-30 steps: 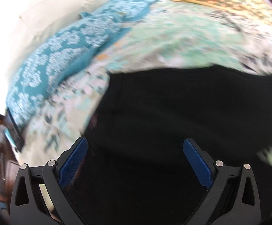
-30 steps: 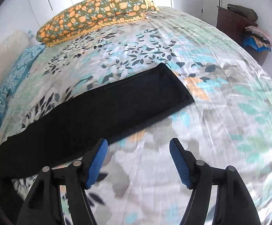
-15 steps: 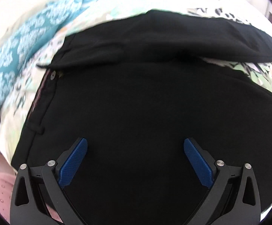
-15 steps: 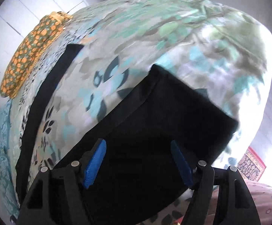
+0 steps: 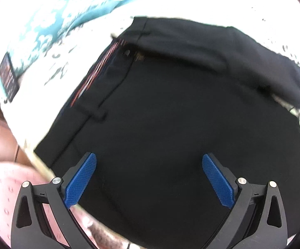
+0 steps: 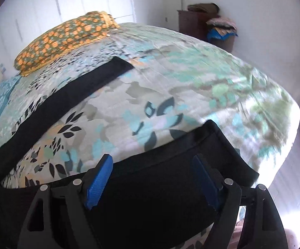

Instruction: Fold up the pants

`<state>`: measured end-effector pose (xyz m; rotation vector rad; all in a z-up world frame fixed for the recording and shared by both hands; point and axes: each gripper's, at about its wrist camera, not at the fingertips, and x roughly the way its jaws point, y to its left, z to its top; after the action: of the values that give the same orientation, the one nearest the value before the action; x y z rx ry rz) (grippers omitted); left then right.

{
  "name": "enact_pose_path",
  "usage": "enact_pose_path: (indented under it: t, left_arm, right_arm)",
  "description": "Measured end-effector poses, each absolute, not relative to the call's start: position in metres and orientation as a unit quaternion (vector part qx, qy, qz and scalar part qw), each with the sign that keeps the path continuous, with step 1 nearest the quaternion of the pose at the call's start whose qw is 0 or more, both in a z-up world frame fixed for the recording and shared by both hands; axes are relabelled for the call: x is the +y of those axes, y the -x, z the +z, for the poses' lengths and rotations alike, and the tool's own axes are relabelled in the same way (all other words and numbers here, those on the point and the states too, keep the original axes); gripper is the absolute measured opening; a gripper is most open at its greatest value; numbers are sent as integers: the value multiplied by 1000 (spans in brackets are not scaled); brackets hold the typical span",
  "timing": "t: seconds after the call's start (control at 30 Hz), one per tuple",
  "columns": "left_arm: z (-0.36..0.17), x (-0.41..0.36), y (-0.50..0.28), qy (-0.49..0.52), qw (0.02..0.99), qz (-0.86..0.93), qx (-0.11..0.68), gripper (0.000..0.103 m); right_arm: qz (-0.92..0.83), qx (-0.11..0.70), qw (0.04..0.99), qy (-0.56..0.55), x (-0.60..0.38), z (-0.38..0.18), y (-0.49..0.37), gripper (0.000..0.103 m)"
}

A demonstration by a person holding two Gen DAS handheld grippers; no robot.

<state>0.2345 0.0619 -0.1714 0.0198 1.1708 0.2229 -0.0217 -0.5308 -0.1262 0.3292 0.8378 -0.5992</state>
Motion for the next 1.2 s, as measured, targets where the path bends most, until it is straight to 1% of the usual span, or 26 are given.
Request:
enact_pose_path:
  t: [0.07,0.13,0.2,0.23,0.3,0.37,0.43,0.5,0.57,0.63,0.67,0.73,0.83,0.9,1.0,1.07,1.17,1.2]
  left_arm:
    - [-173,57,-244,-33,833,114,541,102]
    - [-185,58,-248,-46,816,138,559,103]
    - [-181,66,-249,7,815,141,562,102]
    - [-174,68,-249,24,820,141,554,102]
    - [-151,58,-255,36,856,106,505,102]
    - [-132,43,-274,-7,880,79,468,102]
    - [-123,35,-300,-36,889,75,451,102]
    - [-130,39,-332,-31,883,83,460,102]
    - [-155,54,-359,-8,859,115,500,102]
    - [-187,70,-370,31,832,132,538,103]
    - [-193,80,-368,79,833,122,533,103]
    - [-189,90,-358,113,831,130,528,103]
    - [-171,87,-343,95,832,149,525,102]
    - [-155,97,-316,84,850,126,504,102]
    - [-134,69,-314,54,868,89,485,102]
    - [-131,45,-318,28,873,73,482,102]
    - [-158,31,-339,-6,861,99,499,102]
    - [-169,38,-349,-9,855,107,508,102]
  right_arm:
    - [-260,415,863,-127,-516,-131,9,83]
    - [-239,426,865,-110,-504,-135,0,83]
    - [-226,429,869,-99,-497,-138,-4,83]
    - [-222,427,871,-95,-494,-138,-5,83]
    - [-216,427,873,-94,-492,-139,-6,83]
    - [-211,433,870,-102,-493,-144,-9,83]
    - [-208,441,866,-111,-495,-149,-12,83]
    - [-207,441,865,-119,-498,-150,-12,83]
    - [-208,440,865,-125,-500,-150,-11,83]
    - [-212,440,862,-138,-504,-151,-9,83]
    - [-214,440,860,-146,-507,-152,-8,83]
    - [-218,438,858,-158,-511,-153,-7,83]
    - [-219,435,859,-158,-512,-154,-12,83]
    - [-203,435,863,-159,-511,-154,-19,83]
    - [-171,441,865,-167,-512,-152,-37,83]
    - [-152,441,868,-172,-518,-149,-53,83]
    - [-124,437,870,-190,-542,-141,-84,83]
    - [-118,437,870,-194,-553,-138,-97,83]
